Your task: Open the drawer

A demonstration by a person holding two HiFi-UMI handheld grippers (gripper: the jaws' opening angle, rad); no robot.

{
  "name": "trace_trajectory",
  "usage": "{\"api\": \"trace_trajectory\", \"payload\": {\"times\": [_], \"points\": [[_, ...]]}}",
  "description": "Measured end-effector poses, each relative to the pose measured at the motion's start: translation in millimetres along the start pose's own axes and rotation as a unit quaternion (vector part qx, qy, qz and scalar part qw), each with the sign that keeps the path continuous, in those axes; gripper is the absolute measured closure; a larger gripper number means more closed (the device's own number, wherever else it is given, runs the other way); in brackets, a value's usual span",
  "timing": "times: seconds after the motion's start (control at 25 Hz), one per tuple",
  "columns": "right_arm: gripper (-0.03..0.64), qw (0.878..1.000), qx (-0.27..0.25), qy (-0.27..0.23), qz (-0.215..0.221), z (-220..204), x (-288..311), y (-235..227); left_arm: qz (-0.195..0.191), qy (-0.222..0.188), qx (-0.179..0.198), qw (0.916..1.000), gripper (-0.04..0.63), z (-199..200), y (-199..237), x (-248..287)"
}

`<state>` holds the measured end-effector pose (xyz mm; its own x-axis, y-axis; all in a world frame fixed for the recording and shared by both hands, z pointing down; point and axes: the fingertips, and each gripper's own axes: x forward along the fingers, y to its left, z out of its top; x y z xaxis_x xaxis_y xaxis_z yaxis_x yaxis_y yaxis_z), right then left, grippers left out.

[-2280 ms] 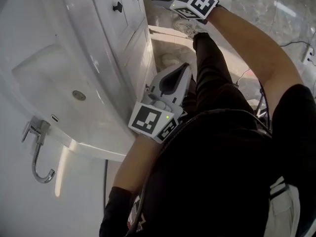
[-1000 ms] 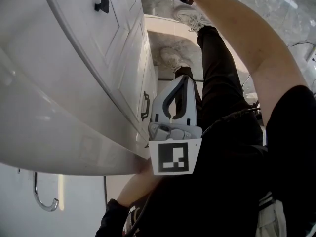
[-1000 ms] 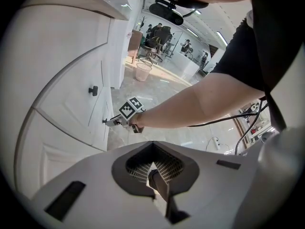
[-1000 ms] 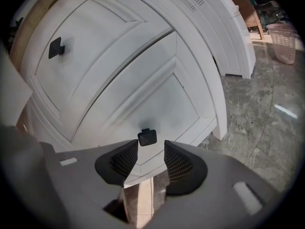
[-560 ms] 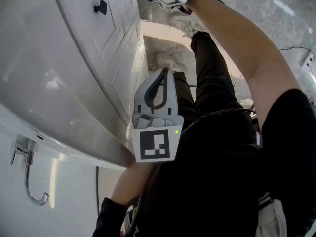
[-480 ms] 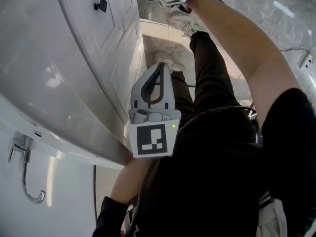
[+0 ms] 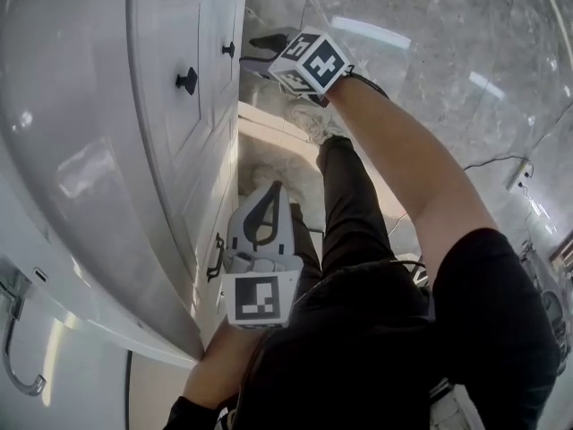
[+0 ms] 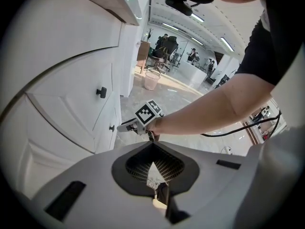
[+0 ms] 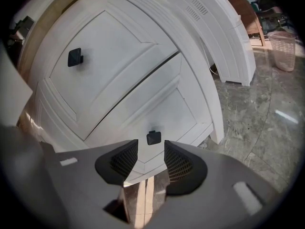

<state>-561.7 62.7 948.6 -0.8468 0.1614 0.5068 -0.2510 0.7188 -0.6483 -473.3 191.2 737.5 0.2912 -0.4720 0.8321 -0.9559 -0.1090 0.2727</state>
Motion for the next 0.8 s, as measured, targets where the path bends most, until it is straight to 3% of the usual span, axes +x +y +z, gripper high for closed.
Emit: {"api": "trace_trajectory", "payload": {"times": [0.36, 0.8], "points": [[0.476, 0.999, 0.022, -0.022, 0.010, 2.9, 12.1, -2.9, -0.003, 0.017, -0.049, 0.9987, 0.604, -12.2, -3.5, 9.2], [0.474, 1.000, -0.011, 0.015, 0.022, 9.1, 35.1, -7.7, -0.016, 0.029, -0.057, 0.9978, 0.604, -14.2, -9.0, 14.8]]}}
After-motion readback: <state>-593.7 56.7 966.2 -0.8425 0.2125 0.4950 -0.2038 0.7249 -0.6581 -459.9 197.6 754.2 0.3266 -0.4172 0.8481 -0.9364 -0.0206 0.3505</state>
